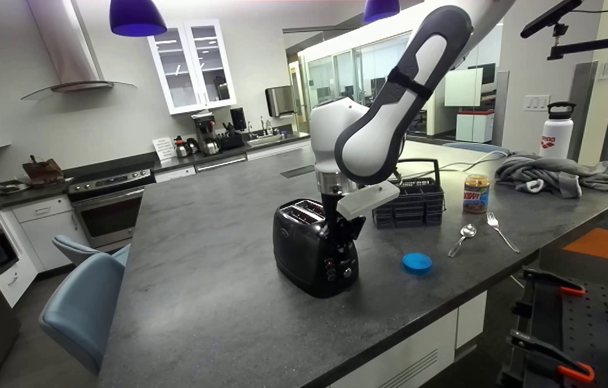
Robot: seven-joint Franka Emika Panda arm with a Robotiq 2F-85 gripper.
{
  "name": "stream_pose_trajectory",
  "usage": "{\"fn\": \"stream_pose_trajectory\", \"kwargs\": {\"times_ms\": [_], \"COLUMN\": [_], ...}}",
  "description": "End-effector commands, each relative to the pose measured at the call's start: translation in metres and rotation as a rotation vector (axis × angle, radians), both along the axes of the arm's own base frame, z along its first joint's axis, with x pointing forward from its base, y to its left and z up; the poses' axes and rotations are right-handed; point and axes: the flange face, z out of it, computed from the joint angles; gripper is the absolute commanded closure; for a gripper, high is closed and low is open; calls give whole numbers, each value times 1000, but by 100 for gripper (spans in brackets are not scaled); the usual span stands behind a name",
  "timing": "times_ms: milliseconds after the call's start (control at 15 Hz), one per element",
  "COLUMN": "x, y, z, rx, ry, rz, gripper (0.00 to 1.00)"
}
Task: Push the lever on the black toaster downwards
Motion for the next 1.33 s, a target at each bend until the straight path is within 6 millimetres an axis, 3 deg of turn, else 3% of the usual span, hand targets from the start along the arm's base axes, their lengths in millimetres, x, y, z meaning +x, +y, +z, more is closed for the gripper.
{"fn": "stream_pose_trajectory", "kwargs": {"times_ms": [0,200,533,1267], "x": [16,16,-9,-94], "y": [-10,-10,-3,-13], "z": [-32,-27,22,120], "rx": [10,11,20,-2], "ry": [12,11,-83,-238], "rz": [5,-10,-23,1], "gripper": [100,100,100,100]}}
